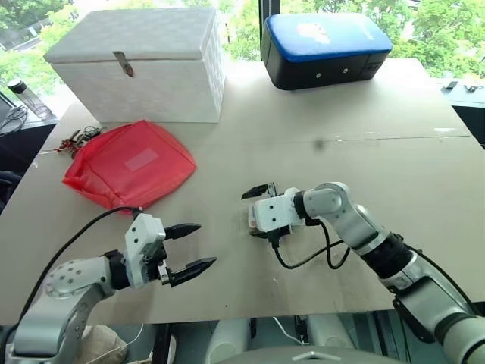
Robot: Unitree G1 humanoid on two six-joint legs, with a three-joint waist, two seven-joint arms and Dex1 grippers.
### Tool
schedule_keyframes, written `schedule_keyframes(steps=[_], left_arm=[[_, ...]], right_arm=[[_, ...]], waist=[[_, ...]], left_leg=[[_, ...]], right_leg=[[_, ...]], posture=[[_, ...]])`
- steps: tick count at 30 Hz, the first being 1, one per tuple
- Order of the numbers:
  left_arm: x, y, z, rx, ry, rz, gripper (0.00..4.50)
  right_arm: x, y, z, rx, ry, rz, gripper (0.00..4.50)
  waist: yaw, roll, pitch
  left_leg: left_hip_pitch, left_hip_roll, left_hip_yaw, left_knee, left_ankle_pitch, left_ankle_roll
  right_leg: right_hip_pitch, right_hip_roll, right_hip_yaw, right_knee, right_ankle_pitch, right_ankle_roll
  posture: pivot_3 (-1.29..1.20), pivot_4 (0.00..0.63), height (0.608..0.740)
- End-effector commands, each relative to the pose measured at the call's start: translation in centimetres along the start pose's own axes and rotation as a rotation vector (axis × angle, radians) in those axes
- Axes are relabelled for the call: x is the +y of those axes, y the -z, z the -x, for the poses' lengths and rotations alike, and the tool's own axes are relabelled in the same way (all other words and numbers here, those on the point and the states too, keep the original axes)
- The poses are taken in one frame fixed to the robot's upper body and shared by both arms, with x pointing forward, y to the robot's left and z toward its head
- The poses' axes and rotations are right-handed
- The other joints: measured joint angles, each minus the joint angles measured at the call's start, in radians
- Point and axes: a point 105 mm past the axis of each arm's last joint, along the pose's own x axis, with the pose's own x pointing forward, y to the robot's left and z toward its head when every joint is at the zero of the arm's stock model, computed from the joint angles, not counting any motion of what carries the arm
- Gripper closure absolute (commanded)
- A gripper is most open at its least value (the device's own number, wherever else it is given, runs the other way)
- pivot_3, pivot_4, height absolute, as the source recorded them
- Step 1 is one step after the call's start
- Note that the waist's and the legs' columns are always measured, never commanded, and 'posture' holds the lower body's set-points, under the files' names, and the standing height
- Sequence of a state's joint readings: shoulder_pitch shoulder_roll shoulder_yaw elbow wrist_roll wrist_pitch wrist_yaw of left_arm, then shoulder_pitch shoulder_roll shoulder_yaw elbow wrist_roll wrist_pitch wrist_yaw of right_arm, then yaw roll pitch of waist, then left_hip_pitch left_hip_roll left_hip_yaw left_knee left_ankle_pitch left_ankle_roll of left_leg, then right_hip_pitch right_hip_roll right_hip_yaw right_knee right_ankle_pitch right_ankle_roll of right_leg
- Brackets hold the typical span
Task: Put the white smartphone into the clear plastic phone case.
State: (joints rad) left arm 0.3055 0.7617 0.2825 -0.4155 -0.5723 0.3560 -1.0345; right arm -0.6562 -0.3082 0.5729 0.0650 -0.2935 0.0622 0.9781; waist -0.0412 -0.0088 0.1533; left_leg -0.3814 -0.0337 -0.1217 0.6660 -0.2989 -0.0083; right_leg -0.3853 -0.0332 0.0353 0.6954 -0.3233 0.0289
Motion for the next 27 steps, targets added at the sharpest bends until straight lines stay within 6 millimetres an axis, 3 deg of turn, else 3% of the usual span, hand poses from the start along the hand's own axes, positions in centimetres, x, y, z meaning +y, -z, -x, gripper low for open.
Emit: schedule_keyframes(steps=[1, 6, 8, 10, 13, 17, 23, 27], left_arm=[[0.6, -1.8, 0.1, -0.049, -0.044, -0.029, 0.0], [1.4, -2.8, -0.5, -0.081, -0.057, -0.049, 0.0], [1.5, -2.8, -0.6, -0.085, -0.055, -0.053, 0.0], [1.7, -2.6, -0.7, -0.082, -0.049, -0.053, 0.0], [1.9, -2.3, -1.0, -0.086, -0.035, -0.05, 0.0], [1.8, -2.0, -1.3, -0.097, -0.004, -0.05, 0.0], [2.2, -2.0, -1.4, -0.121, 0.014, -0.051, 0.0], [2.6, -2.3, -1.0, -0.137, 0.005, -0.045, 0.0]], right_arm=[[-2.3, 0.4, 0.3, 0.026, 0.09, 0.013, 0.08], [-3.8, 0.9, 0.6, 0.001, 0.127, -0.047, 0.08], [-3.6, 0.3, 0.9, -0.058, 0.102, -0.118, 0.08], [-3.2, -1.7, 2.1, -0.186, 0.045, -0.279, 0.08], [-4.0, -3.4, 3.5, -0.277, 0.053, -0.469, 0.08], [-4.7, -2.4, 4.1, -0.215, 0.123, -0.591, 1.4], [-4.1, -0.4, 3.4, -0.123, 0.176, -0.678, 4.3], [-2.8, 0.6, 2.9, -0.084, 0.17, -0.683, 4.41]], waist=[[0.0, 0.0, 0.0], [0.001, 0.0, 0.0], [0.0, 0.0, 0.0], [-0.002, 0.0, 0.0], [-0.004, 0.001, 0.0], [-0.001, 0.001, 0.0], [0.0, 0.001, 0.0], [-0.002, 0.001, 0.0]], left_leg=[[0.0, 0.0, 0.0, 0.0, 0.0, 0.0], [0.0, 0.0, 0.0, 0.0, 0.0, -0.001], [0.0, 0.0, 0.0, 0.0, 0.0, -0.001], [-0.001, 0.0, 0.0, 0.0, 0.0, -0.001], [-0.001, 0.0, 0.0, -0.001, 0.0, -0.001], [0.0, 0.0, -0.001, -0.001, 0.0, -0.001], [-0.001, -0.001, 0.0, -0.001, 0.0, -0.001], [-0.001, -0.001, 0.0, -0.001, 0.0, -0.001]], right_leg=[[0.0, 0.0, 0.0, 0.0, 0.0, 0.0], [0.0, 0.0, 0.0, 0.0, 0.0, 0.0], [0.0, 0.0, -0.001, 0.0, 0.0, 0.0], [0.0, 0.0, 0.0, 0.0, 0.0, 0.0], [-0.001, 0.0, 0.0, 0.0, 0.0, 0.0], [-0.001, 0.0, 0.0, 0.0, 0.0, 0.0], [-0.001, -0.001, 0.0, 0.0, 0.0, 0.0], [-0.001, -0.001, 0.0, 0.0, 0.0, 0.0]], posture=[[0.0, 0.15, 0.74], [0.0, 0.15, 0.74], [0.0, 0.15, 0.74], [0.0, 0.15, 0.74], [0.0, 0.15, 0.74], [0.0, 0.15, 0.74], [0.0, 0.15, 0.74], [0.0, 0.15, 0.74]])
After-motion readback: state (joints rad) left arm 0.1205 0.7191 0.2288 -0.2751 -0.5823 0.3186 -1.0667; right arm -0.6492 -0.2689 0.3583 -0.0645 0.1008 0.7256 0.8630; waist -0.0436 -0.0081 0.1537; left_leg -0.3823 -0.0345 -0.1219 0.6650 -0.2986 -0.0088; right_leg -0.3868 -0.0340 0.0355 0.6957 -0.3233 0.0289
